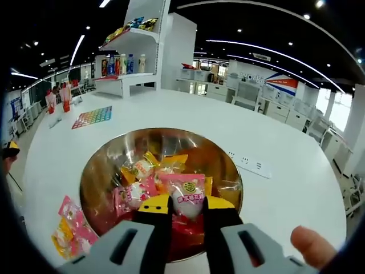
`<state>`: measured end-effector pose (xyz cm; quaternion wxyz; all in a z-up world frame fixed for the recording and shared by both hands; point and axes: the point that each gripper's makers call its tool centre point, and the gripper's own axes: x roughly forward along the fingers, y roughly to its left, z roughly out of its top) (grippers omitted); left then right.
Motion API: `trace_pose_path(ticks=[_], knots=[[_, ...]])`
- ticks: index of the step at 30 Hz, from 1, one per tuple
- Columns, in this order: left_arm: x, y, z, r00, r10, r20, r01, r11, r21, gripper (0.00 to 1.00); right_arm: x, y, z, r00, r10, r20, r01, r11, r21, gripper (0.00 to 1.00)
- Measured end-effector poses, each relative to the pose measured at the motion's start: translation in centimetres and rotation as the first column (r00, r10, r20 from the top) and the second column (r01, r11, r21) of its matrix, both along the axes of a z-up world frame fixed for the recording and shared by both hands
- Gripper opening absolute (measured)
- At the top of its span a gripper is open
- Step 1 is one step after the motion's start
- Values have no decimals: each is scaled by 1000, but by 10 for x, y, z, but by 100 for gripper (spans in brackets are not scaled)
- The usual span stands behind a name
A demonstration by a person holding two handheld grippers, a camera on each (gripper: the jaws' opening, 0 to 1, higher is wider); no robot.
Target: Pick up the marshmallows scattered on the table and place them into the bowl on the table
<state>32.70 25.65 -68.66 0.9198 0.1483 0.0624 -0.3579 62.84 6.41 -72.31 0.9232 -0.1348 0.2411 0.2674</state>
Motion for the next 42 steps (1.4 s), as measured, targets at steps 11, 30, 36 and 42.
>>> trace_pose_path(ticks=[11,30,36,42], knots=[[1,1,-2,1000,4,-2,-4,1000,8,89,-1,-2,5,998,25,65,-24,999,-23,26],[0,1,0,1000,6,1,-6,1000,10,89,-7,1,15,984,34,175,-54,992,110,89],[0,0,1,1000,3,2,-3,1000,9,89,-16,0,17,983,41,177,-71,983,166,97],[2,-2,2,1000,5,4,-5,1000,3,90,-30,-4,23,982,36,187,-77,973,217,97]])
